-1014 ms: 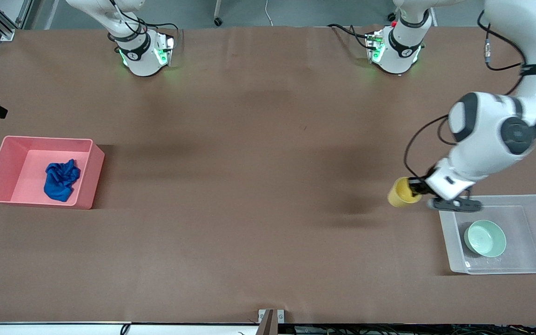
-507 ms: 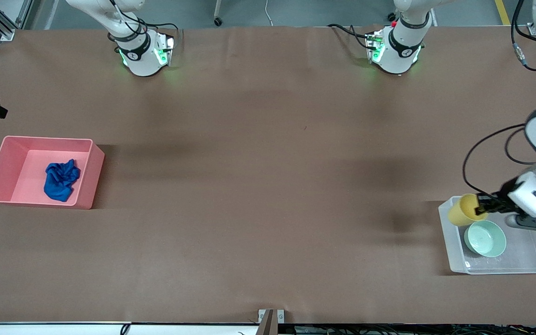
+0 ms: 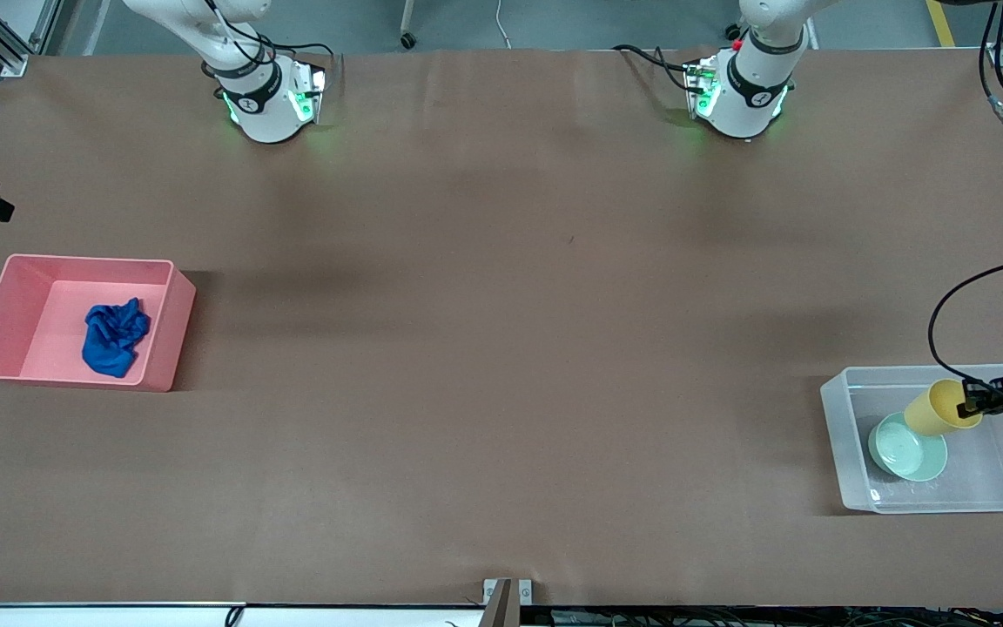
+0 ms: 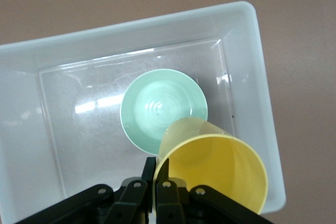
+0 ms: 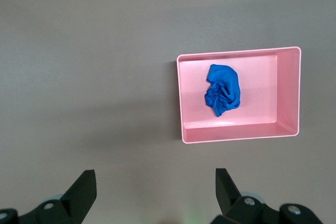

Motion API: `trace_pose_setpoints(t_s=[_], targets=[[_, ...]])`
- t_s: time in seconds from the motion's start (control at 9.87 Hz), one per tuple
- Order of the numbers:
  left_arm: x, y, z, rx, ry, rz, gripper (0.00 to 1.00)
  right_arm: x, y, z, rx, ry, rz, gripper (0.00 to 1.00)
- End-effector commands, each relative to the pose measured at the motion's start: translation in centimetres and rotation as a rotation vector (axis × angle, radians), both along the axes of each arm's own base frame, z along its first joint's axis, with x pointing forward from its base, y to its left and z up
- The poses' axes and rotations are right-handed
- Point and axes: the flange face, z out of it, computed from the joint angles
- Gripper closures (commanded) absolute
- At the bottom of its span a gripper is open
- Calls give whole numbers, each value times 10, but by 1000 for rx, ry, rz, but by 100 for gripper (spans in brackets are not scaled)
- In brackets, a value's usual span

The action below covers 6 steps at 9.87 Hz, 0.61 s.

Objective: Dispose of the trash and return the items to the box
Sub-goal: 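Carry the yellow cup with the left gripper over the green bowl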

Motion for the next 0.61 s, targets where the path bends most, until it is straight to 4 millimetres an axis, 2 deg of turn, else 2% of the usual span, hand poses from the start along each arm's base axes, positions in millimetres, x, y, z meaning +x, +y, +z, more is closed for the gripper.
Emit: trace_pose_setpoints(t_s=[0.0,0.2,0.41,0.51], targets=[[6,13,-38,7,41,0,100,-4,0,3,-14,2,8,0],[10,14,-60,1,25,20,100,-4,0,3,-14,2,8,0],[5,32,-86,-7,27,50,99,-4,0,3,-14,2,8,0],[6,33,-92,-1,9,50,95,-4,0,3,-14,2,8,0]])
